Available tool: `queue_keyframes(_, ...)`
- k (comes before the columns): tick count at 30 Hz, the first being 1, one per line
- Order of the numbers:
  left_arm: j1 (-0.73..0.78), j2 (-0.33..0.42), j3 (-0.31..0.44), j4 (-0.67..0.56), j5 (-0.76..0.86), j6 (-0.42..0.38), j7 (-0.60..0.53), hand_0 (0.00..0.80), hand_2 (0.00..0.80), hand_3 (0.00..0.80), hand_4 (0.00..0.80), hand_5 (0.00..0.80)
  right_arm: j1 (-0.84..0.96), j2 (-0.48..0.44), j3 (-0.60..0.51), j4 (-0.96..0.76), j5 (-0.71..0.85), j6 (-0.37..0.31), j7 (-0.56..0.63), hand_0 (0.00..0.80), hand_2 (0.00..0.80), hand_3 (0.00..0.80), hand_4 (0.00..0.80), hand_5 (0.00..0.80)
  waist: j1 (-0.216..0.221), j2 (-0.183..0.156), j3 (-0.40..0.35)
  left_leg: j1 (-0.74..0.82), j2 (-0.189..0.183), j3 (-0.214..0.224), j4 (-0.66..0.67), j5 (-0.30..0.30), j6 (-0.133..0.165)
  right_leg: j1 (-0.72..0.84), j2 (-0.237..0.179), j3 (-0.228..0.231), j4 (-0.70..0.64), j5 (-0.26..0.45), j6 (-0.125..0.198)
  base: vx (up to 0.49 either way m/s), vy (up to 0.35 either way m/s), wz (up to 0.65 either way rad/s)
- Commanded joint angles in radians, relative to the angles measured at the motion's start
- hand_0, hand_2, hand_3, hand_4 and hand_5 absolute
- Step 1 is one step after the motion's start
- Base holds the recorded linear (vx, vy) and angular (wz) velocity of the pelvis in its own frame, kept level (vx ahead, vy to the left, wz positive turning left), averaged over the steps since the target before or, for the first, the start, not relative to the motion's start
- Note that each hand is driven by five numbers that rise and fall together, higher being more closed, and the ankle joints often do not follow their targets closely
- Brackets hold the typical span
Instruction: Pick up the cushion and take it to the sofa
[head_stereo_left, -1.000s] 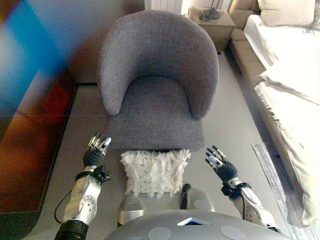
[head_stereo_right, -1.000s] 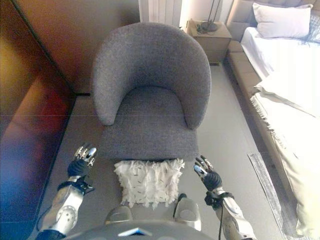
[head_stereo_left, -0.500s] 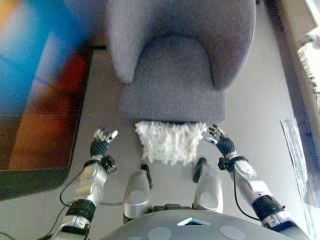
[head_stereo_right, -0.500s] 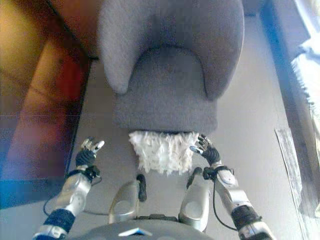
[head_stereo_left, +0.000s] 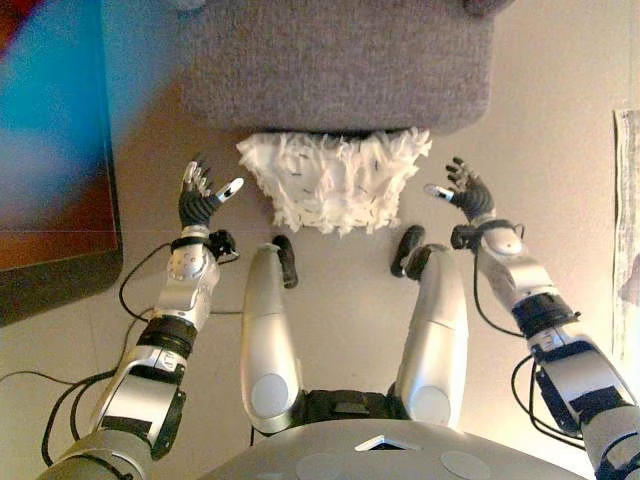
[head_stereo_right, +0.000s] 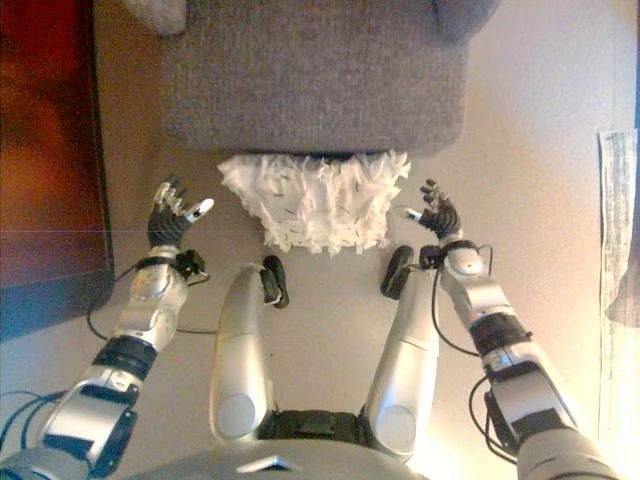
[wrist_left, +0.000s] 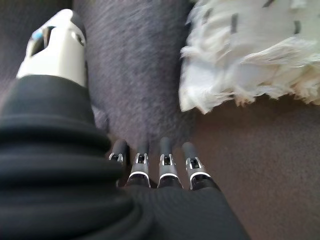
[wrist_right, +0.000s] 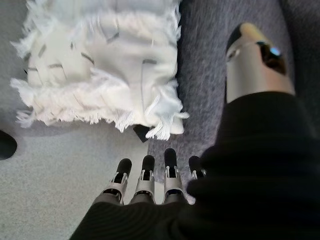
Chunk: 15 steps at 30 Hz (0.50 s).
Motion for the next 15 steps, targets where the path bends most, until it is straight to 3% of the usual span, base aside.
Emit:
queue_keyframes(1,-0.036,0.054,-0.014,0.005,0.002,-0.014,-0.031,0.000,0.000,0.000,0.000,0.000,-0.021,-0.014,-0.012,0.013,0.030,-0.006,0.026,0.000,0.000,0.000,0.000,0.000,-0.027,0.024,-0.004,-0.089,0.005,-0.022,0.062,-0.040,0.023,-0.020,-0.062,0.142,0.132,-0.079,0.046,0.000,0.000,0.00)
queue_keyframes(10,-0.148,0.114,-0.015,0.110,-0.148,0.032,-0.147,0.000,0.000,0.000,0.000,0.000,-0.185,-0.058,0.020,0.120,0.094,0.031,0.109,0.000,0.000,0.000,0.000,0.000,-0.036,0.031,-0.001,-0.342,0.023,-0.059,0.311,-0.108,0.017,-0.261,-0.070,0.188,0.349,-0.167,0.039,0.003,0.009,0.03)
queue_keyframes(15,-0.224,0.159,-0.034,0.174,-0.222,0.104,-0.192,0.000,0.000,0.000,0.000,0.000,-0.272,-0.079,0.056,0.189,0.118,0.094,0.147,0.000,0.000,0.000,0.000,0.000,-0.036,0.025,-0.001,-0.460,0.036,-0.082,0.410,-0.133,0.017,-0.381,-0.069,0.213,0.455,-0.194,0.024,0.022,0.001,0.02)
